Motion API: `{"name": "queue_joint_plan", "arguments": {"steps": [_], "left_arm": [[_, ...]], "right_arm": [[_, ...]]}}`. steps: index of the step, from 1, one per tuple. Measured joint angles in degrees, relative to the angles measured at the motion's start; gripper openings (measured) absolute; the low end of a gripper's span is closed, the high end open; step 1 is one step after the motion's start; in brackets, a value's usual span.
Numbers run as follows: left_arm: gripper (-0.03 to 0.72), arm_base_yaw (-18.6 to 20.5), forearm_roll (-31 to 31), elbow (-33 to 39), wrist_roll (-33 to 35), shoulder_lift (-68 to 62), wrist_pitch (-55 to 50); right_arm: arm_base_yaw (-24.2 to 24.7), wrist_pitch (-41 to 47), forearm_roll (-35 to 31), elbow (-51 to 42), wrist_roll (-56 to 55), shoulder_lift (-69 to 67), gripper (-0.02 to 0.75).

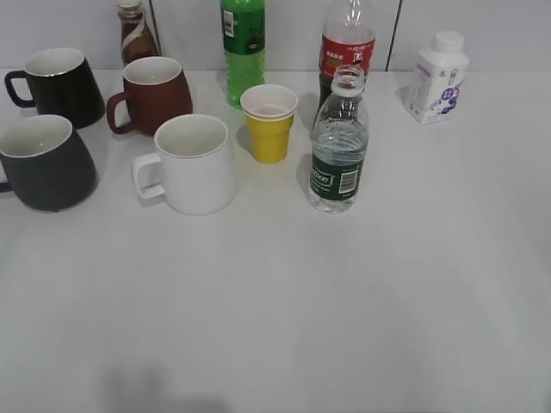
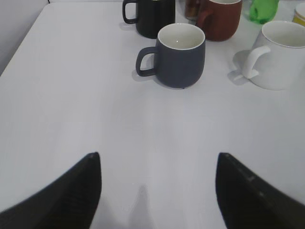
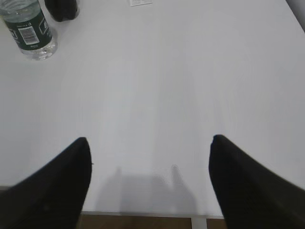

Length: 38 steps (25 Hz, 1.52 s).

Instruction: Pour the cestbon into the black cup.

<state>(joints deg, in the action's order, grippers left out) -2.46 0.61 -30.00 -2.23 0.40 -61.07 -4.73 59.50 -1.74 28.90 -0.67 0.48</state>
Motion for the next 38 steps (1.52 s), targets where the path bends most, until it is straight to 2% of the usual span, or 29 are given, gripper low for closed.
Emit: {"name": "queue_joint_plan", "arguments": {"steps": [31,34,38], "left_arm": [[0.562,0.0,-0.61,0.0,0.0,0.0,0.0],[0.551,0.0,-0.61,0.0,0.0,0.0,0.0],[0.494,0.0,-0.61,-0.62,0.0,-0.86,1.29]], "right_arm": [[0.0,0.0,0.0,0.0,0.0,0.0,0.575],[0.0,0.0,0.0,0.0,0.0,0.0,0.575],[0.0,0.0,0.0,0.0,0.0,0.0,0.575]]}}
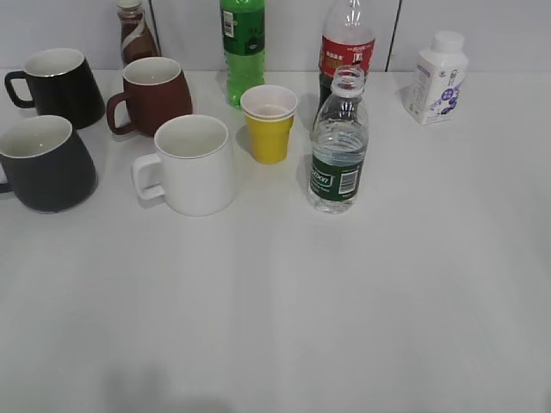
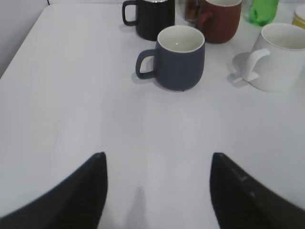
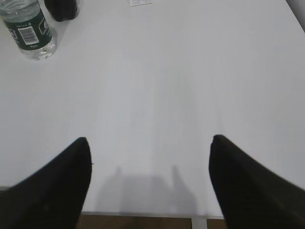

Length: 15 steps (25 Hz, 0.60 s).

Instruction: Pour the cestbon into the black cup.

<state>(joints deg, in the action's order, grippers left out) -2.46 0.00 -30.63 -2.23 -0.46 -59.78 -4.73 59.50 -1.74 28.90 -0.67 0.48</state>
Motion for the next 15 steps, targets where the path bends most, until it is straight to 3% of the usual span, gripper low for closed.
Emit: {"name": "queue_joint_plan", "arguments": {"steps": [2,10,15], "left_arm": [[0.461,0.0,0.0,-0.59,0.0,-1.68,6.37],[0.433,0.0,3.83,0.07,0.0,-16.02,49.6],[0.387,0.0,6.42,0.11,0.0,-33.35,63.58]], "right_arm": [[0.0,0.0,0.0,0.0,0.0,0.0,0.575],[0.0,0.0,0.0,0.0,0.0,0.0,0.575],[0.0,0.0,0.0,0.0,0.0,0.0,0.575]]}}
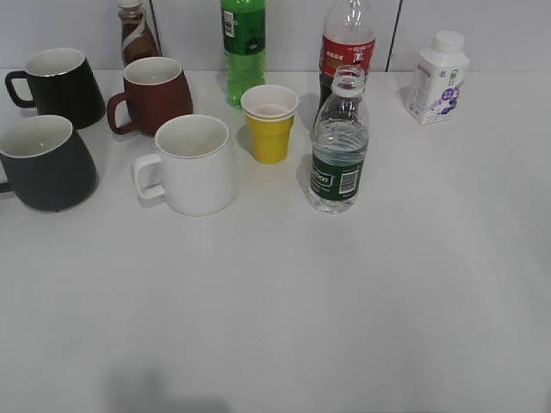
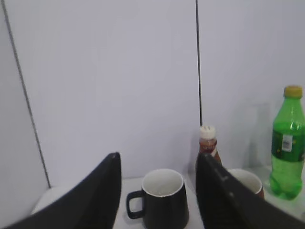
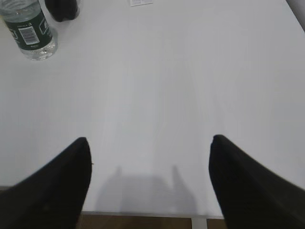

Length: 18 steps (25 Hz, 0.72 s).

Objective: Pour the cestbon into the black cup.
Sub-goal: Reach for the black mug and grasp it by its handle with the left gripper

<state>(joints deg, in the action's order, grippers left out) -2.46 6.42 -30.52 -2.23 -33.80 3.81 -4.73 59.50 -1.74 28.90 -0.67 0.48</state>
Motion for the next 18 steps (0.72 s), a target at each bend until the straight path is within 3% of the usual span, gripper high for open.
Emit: {"name": "queue_joint_plan", "arguments": {"steps": [5,12,18], "left_arm": [[0.381,0.69,-1.59,2.88,0.0,-20.22,15.73],[0.377,8.05,-3.81,15.05,0.0,-37.42,33.32],[0.377,8.24,-1.79,19.76,0.0,-51.02,52.54]], "right_arm": [[0.0,0.0,0.0,0.0,0.0,0.0,0.575],[0.0,0.0,-0.02,0.0,0.0,0.0,0.575],[0.0,0.0,-0.02,0.0,0.0,0.0,0.575]]}}
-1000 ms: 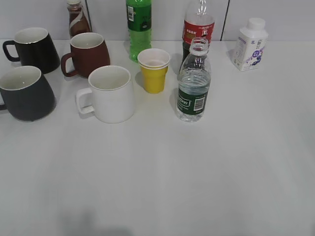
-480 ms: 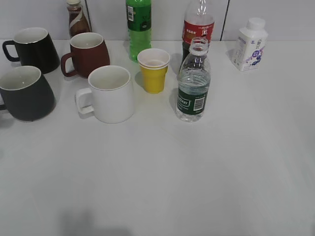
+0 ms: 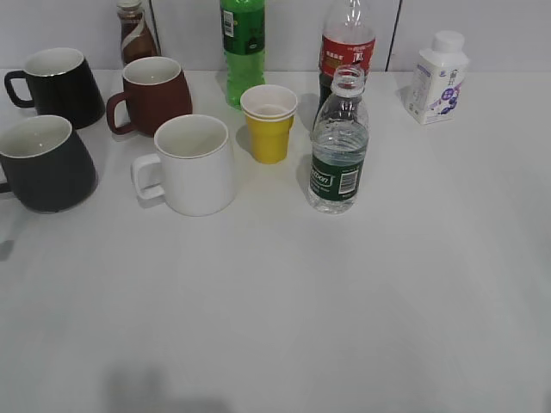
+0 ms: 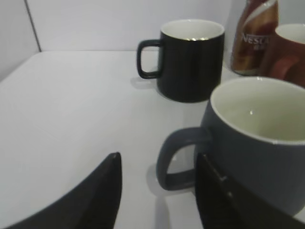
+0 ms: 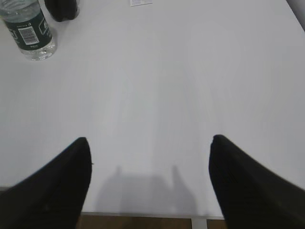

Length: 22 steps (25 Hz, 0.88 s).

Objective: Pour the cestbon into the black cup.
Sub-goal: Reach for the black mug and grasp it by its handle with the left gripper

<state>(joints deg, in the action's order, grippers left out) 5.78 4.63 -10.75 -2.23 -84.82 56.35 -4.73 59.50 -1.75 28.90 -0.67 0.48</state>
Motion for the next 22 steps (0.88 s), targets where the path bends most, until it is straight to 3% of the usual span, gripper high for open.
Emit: {"name": "queue_joint_plan", "arguments": {"steps": [6,17,20,22], "left_arm": [[0.386,0.0,0.79,-2.04,0.0,-10.06,7.73],[0.38,0.0,1.34,-9.47,0.34,-19.68,8.89],[0.346,0.0,2.61,-12.59,0.41,-21.65,7.94],[0.26,0.0,3.58,-13.98,0.45,-22.83,7.03]], "right_arm": [[0.0,0.0,0.0,0.0,0.0,0.0,0.575],[0.0,0.0,0.0,0.0,0.0,0.0,0.575],[0.0,0.0,0.0,0.0,0.0,0.0,0.575],[0.0,0.0,-0.3,0.0,0.0,0.0,0.575]]}}
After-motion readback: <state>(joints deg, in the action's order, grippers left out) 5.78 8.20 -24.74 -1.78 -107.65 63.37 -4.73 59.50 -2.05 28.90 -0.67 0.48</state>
